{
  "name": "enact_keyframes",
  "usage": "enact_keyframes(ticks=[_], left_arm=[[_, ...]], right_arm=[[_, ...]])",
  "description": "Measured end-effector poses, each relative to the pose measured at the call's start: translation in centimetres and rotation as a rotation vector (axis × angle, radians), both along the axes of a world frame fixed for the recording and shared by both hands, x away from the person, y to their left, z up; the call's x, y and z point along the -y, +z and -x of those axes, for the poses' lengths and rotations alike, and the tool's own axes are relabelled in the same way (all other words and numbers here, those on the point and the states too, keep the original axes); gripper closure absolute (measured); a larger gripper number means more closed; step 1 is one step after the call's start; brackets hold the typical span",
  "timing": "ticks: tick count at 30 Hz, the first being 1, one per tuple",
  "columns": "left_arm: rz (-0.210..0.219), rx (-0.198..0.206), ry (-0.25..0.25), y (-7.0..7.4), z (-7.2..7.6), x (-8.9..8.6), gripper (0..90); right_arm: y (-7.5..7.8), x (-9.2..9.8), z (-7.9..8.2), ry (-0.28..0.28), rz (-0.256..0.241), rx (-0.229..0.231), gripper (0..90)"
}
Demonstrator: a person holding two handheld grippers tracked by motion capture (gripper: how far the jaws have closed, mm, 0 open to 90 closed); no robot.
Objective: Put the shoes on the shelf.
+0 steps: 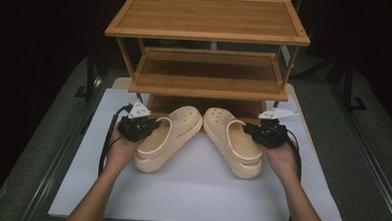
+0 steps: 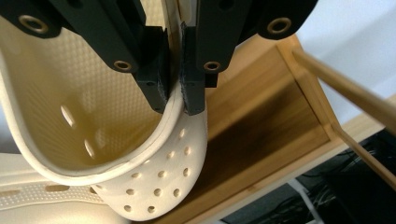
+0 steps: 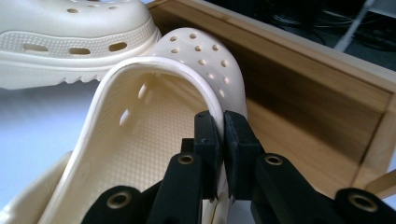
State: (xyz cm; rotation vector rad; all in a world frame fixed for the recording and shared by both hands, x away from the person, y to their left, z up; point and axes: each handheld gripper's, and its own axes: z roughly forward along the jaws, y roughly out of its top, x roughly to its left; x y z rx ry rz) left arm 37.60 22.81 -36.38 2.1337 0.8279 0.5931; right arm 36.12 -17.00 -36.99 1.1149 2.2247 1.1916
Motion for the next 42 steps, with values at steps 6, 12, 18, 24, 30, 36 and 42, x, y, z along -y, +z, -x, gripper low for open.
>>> enact_keyframes(ticks=[6,12,18,24,30,36,42], left_arm=[[-0.003,0.025,0.065,-0.9,-2.1,1.6,83.5],[-0.037,0.037,0.125,-1.5,-4.3,2.5,83.5],[-0.074,0.058,0.162,-1.9,-5.6,3.6,83.4],[-0.090,0.078,0.191,-2.4,-6.1,4.9,83.3],[-0.075,0.083,0.205,-2.4,-6.2,5.5,81.1],[-0.040,0.073,0.194,-2.4,-6.1,5.6,72.9],[0.024,0.001,0.150,-2.2,-5.7,4.6,54.0]], right_arm=[[-0.7,0.0,-2.0,-0.049,-0.009,-0.001,84.2],[-1.1,-0.8,-3.9,-0.081,0.021,0.007,84.1],[-1.4,-1.5,-5.4,-0.107,0.033,0.033,84.1],[-1.9,-2.0,-6.2,-0.136,0.042,0.043,84.0],[-2.2,-2.3,-6.6,-0.147,0.040,0.056,83.7],[-2.5,-2.6,-6.7,-0.130,0.037,0.041,78.8],[-2.3,-1.9,-6.4,-0.099,0.006,0.004,62.4]])
